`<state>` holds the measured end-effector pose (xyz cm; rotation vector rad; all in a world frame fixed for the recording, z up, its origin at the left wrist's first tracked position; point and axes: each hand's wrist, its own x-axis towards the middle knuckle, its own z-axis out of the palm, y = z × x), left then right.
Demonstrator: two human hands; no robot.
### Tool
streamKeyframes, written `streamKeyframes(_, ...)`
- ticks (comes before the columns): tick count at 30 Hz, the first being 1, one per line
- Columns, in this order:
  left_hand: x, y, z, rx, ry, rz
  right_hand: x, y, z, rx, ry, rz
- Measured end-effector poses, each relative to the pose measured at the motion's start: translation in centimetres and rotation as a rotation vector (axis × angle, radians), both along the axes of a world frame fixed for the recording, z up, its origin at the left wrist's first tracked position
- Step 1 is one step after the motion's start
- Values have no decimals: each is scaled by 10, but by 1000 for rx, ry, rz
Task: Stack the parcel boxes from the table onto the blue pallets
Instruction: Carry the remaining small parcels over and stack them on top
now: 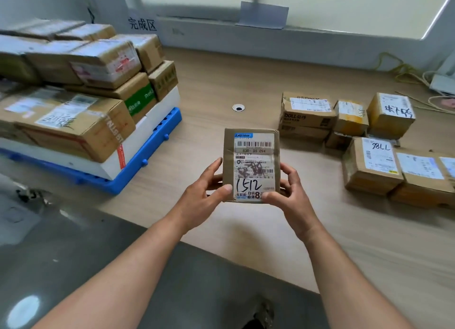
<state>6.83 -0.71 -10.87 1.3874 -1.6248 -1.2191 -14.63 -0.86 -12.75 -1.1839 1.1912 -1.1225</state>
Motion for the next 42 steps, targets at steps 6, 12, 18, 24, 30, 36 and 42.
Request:
streamKeyframes(6,61,40,24,-134,-189,174,48,23,31,-33,-8,89)
streamKeyframes(12,111,75,39,-322,-438,339,99,40,52,-84,6,193)
streamKeyframes(18,158,98,52,-412,-620,474,150,48,71,-99,15,261)
streamKeyframes(24,204,99,60,-473,-714,568,199,30,88,-113,27,318)
streamKeyframes(30,253,72,66,-486,-783,600,246,-7,104,-162,35,369)
streamKeyframes(36,306,28,77,-485,-854,593,302,-57,119,-177,-54,383)
streamKeyframes(42,364,-21,87,-466,-886,622,364,-111,128,-144,-56,390)
